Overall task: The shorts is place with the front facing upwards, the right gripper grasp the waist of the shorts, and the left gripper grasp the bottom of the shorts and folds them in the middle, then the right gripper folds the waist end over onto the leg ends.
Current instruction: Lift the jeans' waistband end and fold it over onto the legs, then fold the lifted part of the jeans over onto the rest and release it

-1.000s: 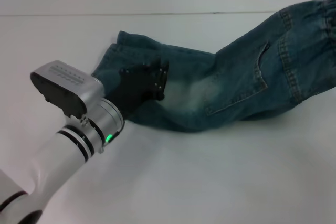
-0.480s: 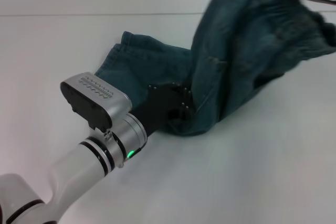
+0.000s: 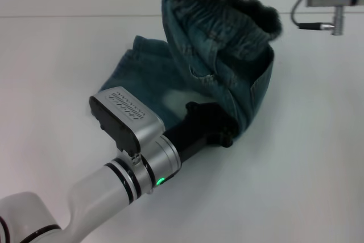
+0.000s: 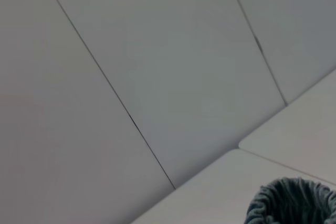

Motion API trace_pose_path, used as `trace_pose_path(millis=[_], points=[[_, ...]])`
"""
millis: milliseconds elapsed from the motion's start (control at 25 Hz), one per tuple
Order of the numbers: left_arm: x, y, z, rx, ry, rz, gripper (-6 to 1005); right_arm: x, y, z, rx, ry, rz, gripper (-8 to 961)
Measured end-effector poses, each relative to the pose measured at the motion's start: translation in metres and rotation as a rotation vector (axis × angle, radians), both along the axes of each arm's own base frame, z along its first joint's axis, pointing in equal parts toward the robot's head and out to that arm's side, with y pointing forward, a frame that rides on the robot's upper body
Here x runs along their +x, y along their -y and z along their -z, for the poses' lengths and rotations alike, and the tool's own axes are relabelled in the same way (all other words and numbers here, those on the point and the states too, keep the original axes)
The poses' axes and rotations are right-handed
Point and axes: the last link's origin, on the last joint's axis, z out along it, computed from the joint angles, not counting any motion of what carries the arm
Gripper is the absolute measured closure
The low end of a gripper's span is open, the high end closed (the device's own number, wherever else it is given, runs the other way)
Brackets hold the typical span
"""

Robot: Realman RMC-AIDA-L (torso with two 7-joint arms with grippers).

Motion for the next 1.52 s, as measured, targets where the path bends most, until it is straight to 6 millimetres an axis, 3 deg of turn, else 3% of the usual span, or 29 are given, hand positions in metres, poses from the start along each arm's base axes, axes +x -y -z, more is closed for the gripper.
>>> trace_pose_path(millis=[400,640,880,1400,1520], points=[[0.006,0.005,0.003,-0.014,0.016,0.020,996,-0.019,-0.015,0.035,-0.021,0.119,-0.017,841],[-0.020,0.006,-0.011,0.080,0.077,-0.118,990,-0.018,-0.011,0.044,-0.040,0.152,-0.034,839],[-0.047,0.022,-0.028,0.186,0.121,-0.199,984,-0.015,-0.011,0.046,-0.040,0.172,-0.037,835],[-0.064,0.047,-0.034,0.272,0.114,-0.230,971,-0.024,-0.008,0.070,-0.076,0.298,-0.073,829],[-0.065,0.048,-0.034,0.275,0.112,-0.232,968,-0.025,-0.008,0.069,-0.071,0.298,-0.078,698]])
